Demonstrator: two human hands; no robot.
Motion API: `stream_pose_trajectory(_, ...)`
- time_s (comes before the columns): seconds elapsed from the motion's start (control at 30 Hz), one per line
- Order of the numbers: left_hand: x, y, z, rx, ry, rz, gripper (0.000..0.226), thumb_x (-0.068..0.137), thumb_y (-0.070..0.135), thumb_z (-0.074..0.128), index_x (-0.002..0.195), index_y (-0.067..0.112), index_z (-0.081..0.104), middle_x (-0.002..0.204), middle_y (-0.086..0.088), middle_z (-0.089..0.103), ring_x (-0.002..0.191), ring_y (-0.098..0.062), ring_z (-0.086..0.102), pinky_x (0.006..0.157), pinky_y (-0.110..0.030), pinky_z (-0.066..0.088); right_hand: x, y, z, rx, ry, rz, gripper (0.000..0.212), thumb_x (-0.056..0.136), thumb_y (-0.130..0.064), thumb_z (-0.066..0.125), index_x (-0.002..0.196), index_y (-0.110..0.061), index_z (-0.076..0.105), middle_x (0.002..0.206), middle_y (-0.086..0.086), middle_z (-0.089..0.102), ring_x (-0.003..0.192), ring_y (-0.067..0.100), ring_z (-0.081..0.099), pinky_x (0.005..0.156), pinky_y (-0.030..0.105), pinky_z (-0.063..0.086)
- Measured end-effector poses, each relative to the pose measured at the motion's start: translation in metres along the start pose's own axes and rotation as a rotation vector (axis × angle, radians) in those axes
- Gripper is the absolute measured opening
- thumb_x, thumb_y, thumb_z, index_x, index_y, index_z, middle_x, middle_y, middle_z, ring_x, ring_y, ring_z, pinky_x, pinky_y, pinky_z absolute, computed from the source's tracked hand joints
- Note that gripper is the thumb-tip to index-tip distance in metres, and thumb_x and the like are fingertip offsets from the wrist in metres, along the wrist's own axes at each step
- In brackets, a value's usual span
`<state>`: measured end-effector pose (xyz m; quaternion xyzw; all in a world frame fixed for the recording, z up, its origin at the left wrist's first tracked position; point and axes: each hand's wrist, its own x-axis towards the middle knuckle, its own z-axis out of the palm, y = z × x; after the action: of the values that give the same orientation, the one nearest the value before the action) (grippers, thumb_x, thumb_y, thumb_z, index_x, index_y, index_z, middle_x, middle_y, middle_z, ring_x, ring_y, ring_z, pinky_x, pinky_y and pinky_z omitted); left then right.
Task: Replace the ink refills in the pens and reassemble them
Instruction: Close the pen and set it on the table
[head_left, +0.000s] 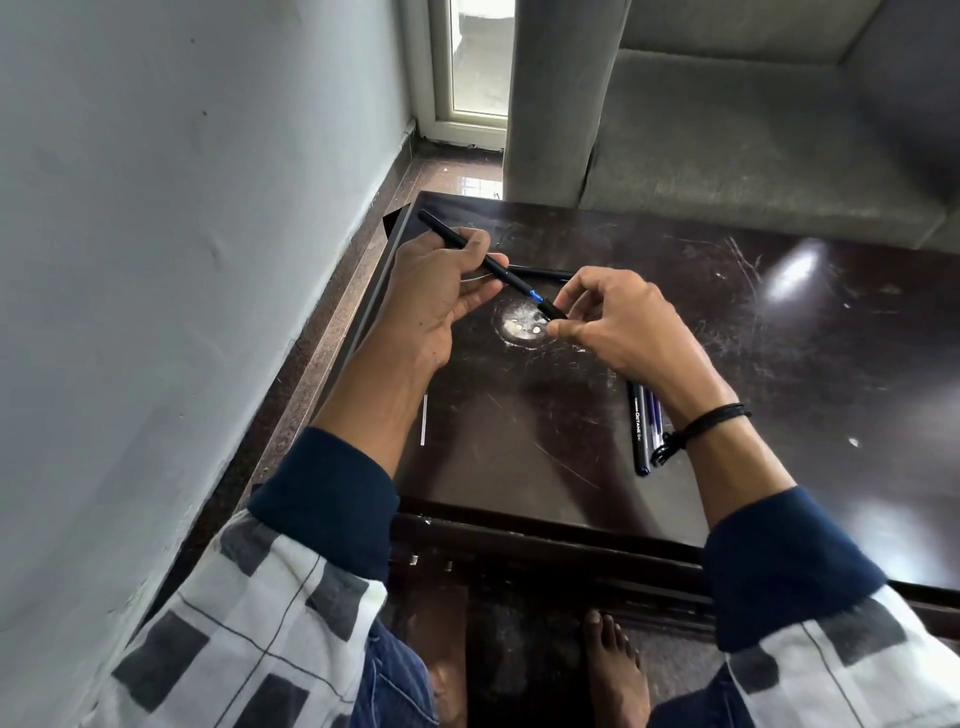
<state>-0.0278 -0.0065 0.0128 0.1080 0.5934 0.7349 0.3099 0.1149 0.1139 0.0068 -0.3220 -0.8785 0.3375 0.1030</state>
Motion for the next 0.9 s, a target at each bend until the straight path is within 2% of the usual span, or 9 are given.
stream_pose_trajectory(0.27, 0.000, -0.002, 0.001, 0.045, -0.021, -0.003, 0.007, 0.095, 0.010, 0.066, 0.089, 0.013, 0.066, 0.090, -0.011, 0.075, 0.088, -0.018, 0.076, 0.076, -0.030, 0.062, 0.001, -0.002, -0.001, 0.081, 0.000, -0.010, 0.020, 0.081, -0.030, 0.086, 0.085, -0.029, 0.066, 0.079, -0.007, 0.070, 0.075, 0.010, 0.064, 0.074, 0.031, 0.052)
stream_pose_trajectory(0.5, -0.006, -0.011, 0.012, 0.089, -0.062, -0.013, 0.002, 0.094, 0.011, 0.067, 0.095, 0.010, 0.067, 0.088, -0.011, 0.077, 0.087, -0.021, 0.076, 0.078, -0.030, 0.062, 0.001, -0.002, 0.004, 0.108, 0.084, -0.040, 0.015, 0.082, -0.025, 0.085, 0.086, -0.026, 0.070, 0.078, -0.007, 0.071, 0.071, 0.008, 0.063, 0.072, 0.030, 0.052)
stream_pose_trajectory(0.77, -0.011, -0.018, 0.022, 0.079, -0.006, 0.034, 0.012, 0.095, 0.009, 0.066, 0.103, 0.000, 0.067, 0.097, -0.021, 0.075, 0.080, -0.018, 0.075, 0.068, -0.023, 0.060, 0.001, -0.001, 0.004, 0.129, 0.136, -0.017, 0.020, 0.080, -0.019, 0.085, 0.076, -0.028, 0.067, 0.068, -0.011, 0.066, 0.062, 0.003, 0.058, 0.068, 0.027, 0.048)
stream_pose_trajectory(0.9, -0.012, -0.020, 0.022, 0.096, 0.010, 0.062, 0.006, 0.094, 0.009, 0.067, 0.096, 0.003, 0.068, 0.095, -0.022, 0.075, 0.078, -0.018, 0.076, 0.066, -0.023, 0.058, 0.000, -0.002, 0.008, 0.138, 0.152, -0.020, 0.019, 0.080, -0.018, 0.086, 0.077, -0.027, 0.069, 0.064, -0.012, 0.064, 0.058, 0.000, 0.055, 0.067, 0.026, 0.047)
